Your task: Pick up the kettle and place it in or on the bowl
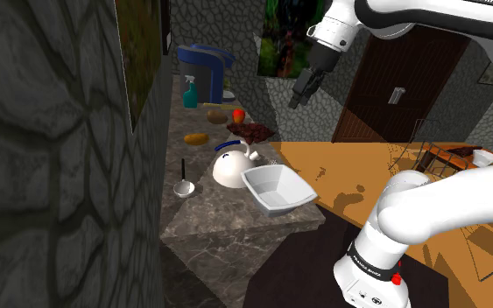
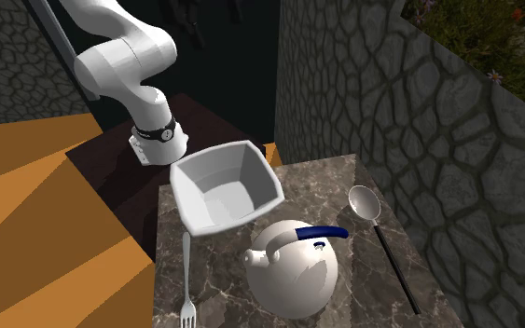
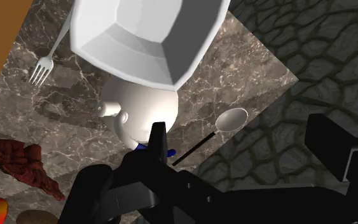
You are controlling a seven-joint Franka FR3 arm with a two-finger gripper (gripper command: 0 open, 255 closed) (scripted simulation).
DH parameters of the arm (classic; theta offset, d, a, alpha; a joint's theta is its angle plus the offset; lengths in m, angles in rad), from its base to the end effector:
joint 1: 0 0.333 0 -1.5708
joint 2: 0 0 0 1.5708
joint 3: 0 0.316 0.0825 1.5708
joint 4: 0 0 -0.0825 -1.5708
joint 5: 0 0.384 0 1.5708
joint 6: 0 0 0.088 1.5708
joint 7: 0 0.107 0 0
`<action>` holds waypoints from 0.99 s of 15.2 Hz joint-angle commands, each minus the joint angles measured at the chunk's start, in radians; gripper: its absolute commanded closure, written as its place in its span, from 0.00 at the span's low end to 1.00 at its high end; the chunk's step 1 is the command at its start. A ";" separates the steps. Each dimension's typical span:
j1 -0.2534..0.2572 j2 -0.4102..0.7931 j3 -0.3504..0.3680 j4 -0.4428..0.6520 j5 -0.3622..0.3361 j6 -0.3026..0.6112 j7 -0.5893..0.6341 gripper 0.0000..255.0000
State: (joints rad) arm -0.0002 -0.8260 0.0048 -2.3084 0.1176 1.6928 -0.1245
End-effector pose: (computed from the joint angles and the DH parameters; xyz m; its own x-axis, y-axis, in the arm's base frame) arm 0.3071 0.0132 0.6383 0.9688 0.1129 0.2205 0.1347 -0.9871 -0.0867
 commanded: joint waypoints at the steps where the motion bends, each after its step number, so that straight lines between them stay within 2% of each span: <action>1: 0.000 0.000 0.000 0.000 0.000 0.000 0.000 0.00; 8: 0.039 0.160 -0.090 -0.052 -0.074 0.192 -0.265 0.00; 15: 0.081 0.384 -0.172 -0.024 -0.116 0.377 -0.519 0.00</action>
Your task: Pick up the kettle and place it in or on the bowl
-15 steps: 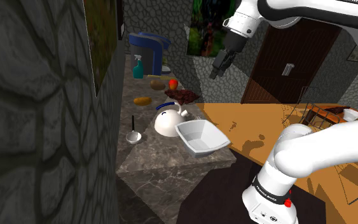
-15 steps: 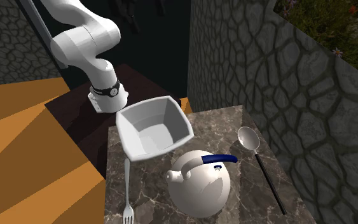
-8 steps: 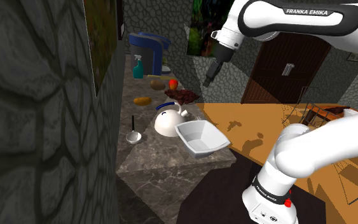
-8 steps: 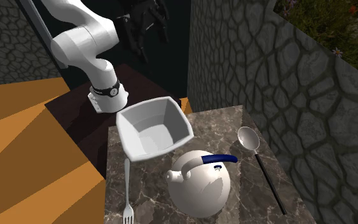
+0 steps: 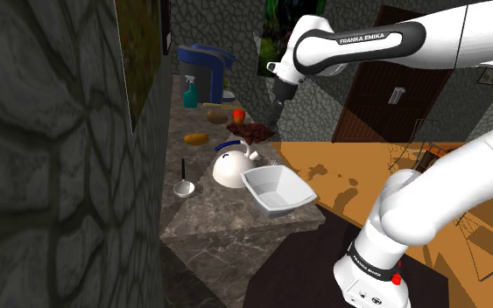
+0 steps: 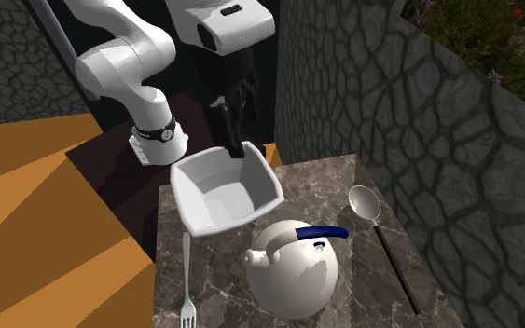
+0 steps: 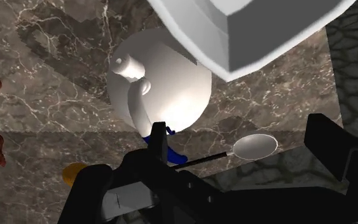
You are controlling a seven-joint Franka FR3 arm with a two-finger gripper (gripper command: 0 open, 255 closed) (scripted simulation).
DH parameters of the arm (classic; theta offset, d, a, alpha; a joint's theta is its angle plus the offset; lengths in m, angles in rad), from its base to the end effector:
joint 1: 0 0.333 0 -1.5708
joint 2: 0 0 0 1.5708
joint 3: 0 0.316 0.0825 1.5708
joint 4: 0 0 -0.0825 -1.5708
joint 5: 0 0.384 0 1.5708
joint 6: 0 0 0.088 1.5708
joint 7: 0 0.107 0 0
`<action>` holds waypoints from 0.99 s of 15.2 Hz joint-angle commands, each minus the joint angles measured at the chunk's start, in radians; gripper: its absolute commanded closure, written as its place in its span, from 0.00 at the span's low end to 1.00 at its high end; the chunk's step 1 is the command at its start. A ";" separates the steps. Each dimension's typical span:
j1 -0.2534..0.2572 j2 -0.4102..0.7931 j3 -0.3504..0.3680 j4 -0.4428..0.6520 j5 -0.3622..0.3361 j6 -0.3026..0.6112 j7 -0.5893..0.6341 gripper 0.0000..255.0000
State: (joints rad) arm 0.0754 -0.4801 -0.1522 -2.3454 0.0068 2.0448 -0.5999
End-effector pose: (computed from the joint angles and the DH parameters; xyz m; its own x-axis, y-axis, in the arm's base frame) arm 0.4237 -0.0386 0.5268 0.8454 0.5007 0.1862 0.5036 -0.8632 0.0346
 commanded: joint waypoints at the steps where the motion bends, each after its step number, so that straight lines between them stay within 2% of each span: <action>1: 0.011 0.073 -0.025 0.023 -0.008 0.050 -0.080 0.00; 11: 0.056 0.455 -0.088 0.201 0.022 0.246 -0.438 0.00; 15: 0.055 0.488 -0.087 0.193 0.033 0.286 -0.451 0.00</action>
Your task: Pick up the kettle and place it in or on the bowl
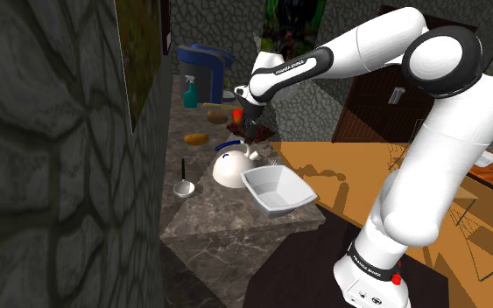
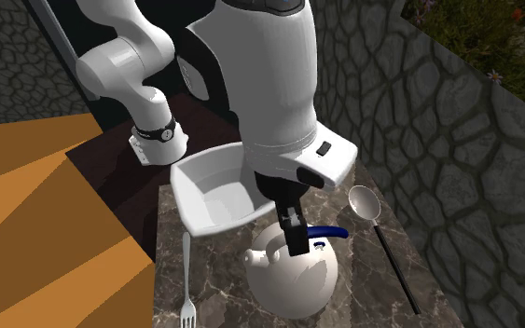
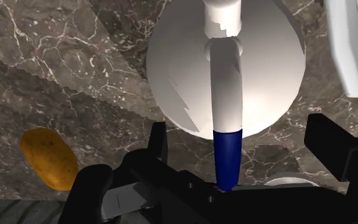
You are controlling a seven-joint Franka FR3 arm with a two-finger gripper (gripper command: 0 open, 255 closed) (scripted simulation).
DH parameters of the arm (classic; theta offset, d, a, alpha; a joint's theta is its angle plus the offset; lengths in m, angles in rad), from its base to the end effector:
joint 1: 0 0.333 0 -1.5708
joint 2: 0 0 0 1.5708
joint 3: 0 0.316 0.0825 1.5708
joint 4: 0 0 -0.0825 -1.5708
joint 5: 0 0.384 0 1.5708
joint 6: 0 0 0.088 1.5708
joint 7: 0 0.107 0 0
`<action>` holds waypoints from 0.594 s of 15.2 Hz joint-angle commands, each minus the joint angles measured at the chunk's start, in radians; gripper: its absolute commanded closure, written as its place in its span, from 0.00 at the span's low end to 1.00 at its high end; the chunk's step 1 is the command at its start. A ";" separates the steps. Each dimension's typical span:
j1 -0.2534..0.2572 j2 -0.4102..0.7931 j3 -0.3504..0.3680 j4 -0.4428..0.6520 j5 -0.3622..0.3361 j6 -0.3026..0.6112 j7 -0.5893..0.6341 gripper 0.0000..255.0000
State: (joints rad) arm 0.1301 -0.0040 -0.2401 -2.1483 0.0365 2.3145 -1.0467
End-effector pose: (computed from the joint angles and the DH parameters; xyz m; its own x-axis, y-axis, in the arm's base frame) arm 0.5502 -0.0601 0.4197 0.6008 0.7916 0.1119 0.7808 -0.6110 0.1304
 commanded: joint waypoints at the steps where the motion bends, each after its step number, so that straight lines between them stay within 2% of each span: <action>1: 0.001 0.020 0.001 -0.008 0.007 0.028 -0.006 0.00; 4: 0.000 0.053 0.001 -0.019 0.020 0.071 -0.015 0.00; 9: 0.000 0.053 0.001 -0.019 0.020 0.071 -0.015 0.00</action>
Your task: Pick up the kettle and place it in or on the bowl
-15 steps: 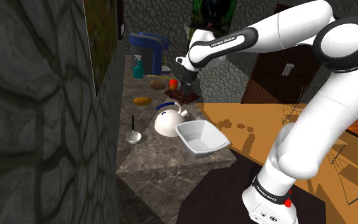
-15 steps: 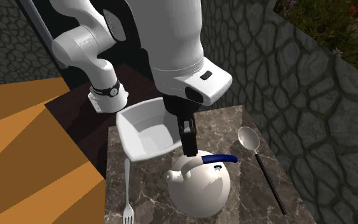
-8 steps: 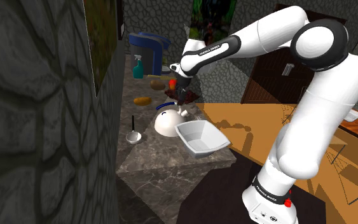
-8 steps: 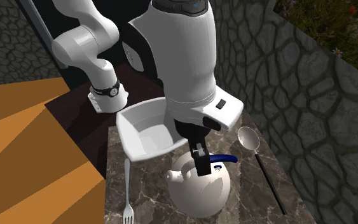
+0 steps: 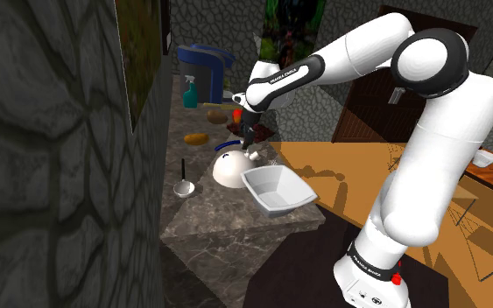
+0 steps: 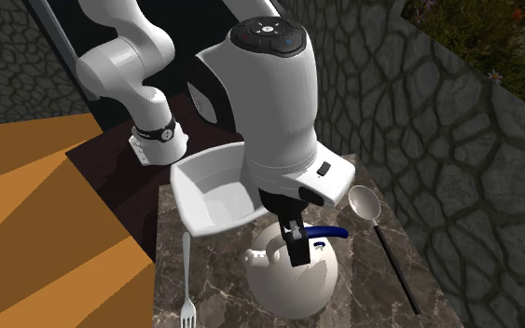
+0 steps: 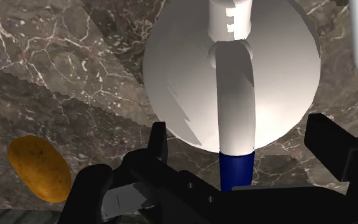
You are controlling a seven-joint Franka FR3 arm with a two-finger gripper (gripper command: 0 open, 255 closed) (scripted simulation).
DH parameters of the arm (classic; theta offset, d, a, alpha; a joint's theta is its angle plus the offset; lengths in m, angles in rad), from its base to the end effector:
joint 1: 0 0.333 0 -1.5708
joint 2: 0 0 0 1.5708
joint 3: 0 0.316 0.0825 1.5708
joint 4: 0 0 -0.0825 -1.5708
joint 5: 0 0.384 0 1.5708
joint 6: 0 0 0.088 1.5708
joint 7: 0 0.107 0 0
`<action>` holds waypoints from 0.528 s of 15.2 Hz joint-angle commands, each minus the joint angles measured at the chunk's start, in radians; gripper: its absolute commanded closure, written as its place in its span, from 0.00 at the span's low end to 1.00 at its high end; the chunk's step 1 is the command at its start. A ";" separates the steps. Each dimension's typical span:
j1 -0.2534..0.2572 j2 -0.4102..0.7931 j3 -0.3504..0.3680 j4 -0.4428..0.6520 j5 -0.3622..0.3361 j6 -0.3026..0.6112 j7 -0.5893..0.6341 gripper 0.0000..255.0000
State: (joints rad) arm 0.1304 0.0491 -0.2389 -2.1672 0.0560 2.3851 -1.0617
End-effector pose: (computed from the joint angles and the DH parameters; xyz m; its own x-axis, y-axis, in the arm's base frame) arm 0.5558 -0.0592 0.3895 0.5985 0.7933 0.1113 0.7824 -0.6087 0.1313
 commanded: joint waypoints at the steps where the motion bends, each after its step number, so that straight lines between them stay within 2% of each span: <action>1: 0.000 0.000 0.000 0.000 0.000 0.001 0.000 0.00; 3: 0.000 0.000 0.000 0.000 0.000 0.001 0.000 0.00; 4: 0.000 0.000 0.000 0.000 0.000 0.001 0.000 1.00; 8: 0.000 0.000 0.000 0.000 0.000 0.001 0.000 1.00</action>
State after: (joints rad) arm 0.1305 0.0491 -0.2388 -2.1676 0.0561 2.3854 -1.0617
